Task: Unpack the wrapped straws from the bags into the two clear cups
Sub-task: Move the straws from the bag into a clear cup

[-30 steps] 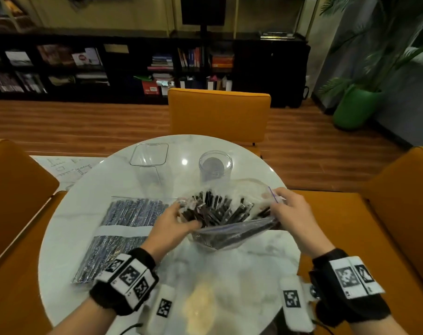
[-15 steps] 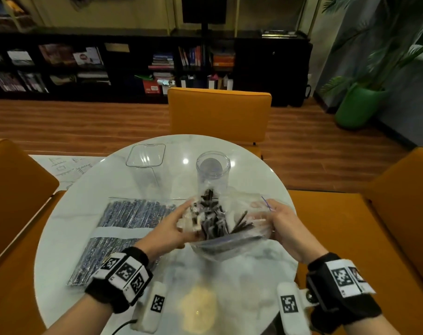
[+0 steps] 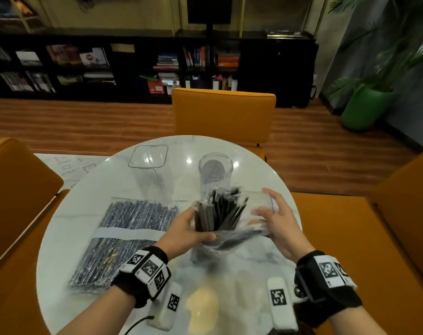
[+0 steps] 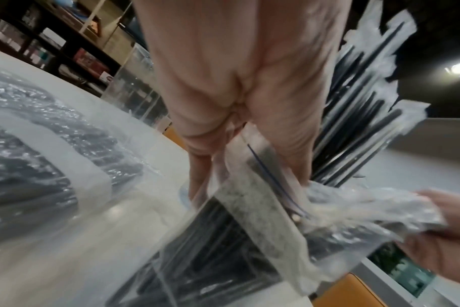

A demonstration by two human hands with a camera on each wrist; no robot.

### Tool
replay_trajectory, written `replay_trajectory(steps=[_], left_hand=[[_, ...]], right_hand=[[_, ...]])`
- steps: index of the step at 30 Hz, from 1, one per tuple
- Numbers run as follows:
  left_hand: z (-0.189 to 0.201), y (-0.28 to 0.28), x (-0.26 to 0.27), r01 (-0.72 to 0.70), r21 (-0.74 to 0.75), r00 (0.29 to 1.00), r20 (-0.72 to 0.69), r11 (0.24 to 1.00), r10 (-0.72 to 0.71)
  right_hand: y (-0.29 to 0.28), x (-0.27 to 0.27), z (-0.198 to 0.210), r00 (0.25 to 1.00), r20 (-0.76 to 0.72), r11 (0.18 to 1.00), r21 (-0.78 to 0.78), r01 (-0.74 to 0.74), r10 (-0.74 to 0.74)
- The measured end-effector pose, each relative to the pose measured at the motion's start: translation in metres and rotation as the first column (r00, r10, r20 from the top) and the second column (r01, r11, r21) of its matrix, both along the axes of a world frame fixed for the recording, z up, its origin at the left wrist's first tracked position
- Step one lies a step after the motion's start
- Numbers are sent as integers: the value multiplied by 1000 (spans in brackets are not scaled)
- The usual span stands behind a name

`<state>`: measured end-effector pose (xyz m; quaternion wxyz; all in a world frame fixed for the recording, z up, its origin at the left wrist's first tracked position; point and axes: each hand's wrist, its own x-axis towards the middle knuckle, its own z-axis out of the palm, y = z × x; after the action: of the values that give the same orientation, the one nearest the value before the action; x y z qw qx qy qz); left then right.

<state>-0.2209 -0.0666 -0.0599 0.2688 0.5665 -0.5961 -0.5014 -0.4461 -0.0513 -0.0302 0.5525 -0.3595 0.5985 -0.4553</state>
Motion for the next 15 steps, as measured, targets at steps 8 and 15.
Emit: replay_trajectory(steps=[8, 15], left_hand=[[4, 15, -12, -46, -141, 997, 50, 989, 53], [17, 16, -3, -37, 117, 989, -137, 992, 53]], right_hand=[[13, 1, 26, 981, -37, 970, 157, -185, 193], [3, -8, 32, 987, 3, 987, 11, -162, 162]])
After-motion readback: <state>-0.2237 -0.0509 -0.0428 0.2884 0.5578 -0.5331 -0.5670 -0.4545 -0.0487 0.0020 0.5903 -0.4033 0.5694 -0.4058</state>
